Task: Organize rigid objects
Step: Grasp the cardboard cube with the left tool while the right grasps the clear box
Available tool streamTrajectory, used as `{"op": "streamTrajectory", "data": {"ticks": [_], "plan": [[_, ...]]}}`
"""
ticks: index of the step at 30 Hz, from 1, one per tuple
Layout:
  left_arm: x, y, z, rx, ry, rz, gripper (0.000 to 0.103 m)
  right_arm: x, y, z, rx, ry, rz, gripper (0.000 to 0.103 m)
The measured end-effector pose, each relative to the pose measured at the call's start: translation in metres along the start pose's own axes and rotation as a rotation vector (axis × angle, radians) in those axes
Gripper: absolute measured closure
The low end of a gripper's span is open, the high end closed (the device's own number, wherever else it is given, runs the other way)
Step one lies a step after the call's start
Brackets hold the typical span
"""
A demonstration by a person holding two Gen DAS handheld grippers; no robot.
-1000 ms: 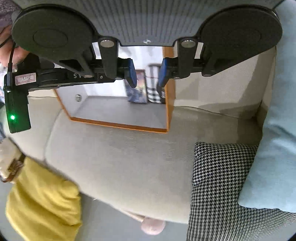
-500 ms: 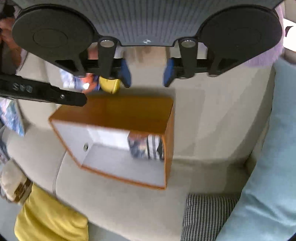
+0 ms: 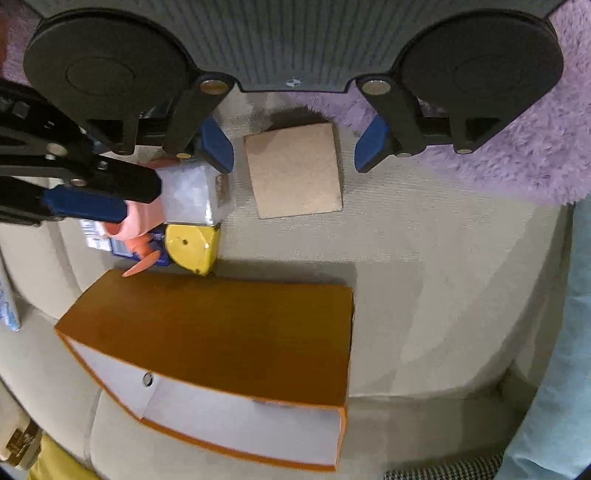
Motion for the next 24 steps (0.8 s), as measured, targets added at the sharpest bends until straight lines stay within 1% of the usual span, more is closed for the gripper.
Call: {"op": "streamTrajectory", "data": {"ticks": [1, 4, 5, 7, 9, 10, 12, 14, 17, 21, 24], "plan": [[-0.002, 0.001, 0.004, -0.004, 0.004, 0.001, 0.016, -0.001, 0.001, -0.001, 0.011, -0.003, 0.000, 0.062], [-0.010, 0.002, 0.002, 0.008, 0.019, 0.012, 0.016, -0.003, 0.004, 0.001, 0.044, -0.002, -0.002, 0.062], [-0.012, 0.004, 0.001, 0.016, 0.019, 0.013, 0.018, -0.004, 0.005, 0.000, 0.054, 0.001, -0.003, 0.062], [-0.016, 0.007, 0.002, 0.035, 0.020, 0.013, 0.027, -0.008, 0.006, -0.004, 0.082, 0.011, 0.005, 0.061], [-0.018, 0.010, 0.002, 0.041, 0.029, 0.018, 0.028, -0.013, 0.008, -0.007, 0.116, 0.023, 0.006, 0.061], [-0.020, 0.009, 0.001, 0.046, 0.028, 0.028, 0.031, -0.015, 0.008, -0.010, 0.139, 0.030, 0.003, 0.061], [-0.019, 0.011, 0.002, 0.054, 0.026, 0.048, 0.032, -0.018, 0.011, -0.013, 0.193, 0.049, -0.013, 0.060], [-0.016, 0.014, 0.002, 0.051, 0.027, 0.050, 0.032, -0.022, 0.016, -0.016, 0.271, 0.070, -0.029, 0.059], [-0.007, 0.021, 0.000, 0.044, 0.024, 0.043, 0.033, -0.027, 0.025, -0.018, 0.403, 0.094, -0.047, 0.051], [0.000, 0.023, 0.002, 0.048, 0.025, 0.069, 0.033, -0.033, 0.037, -0.015, 0.592, 0.134, -0.072, 0.041], [0.007, 0.024, 0.001, 0.045, 0.017, 0.075, 0.033, -0.042, 0.044, -0.008, 0.727, 0.164, -0.075, 0.039]]}}
Point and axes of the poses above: each gripper's, at about its wrist camera, not at the fingertips, and x roughly against the way its jaws point, y to its left, z to its underside, the point moved 6 cm from there along -x, roughly the way its jaws point, and after that the axes turned 12 degrees about z, right-handed, at the moved point
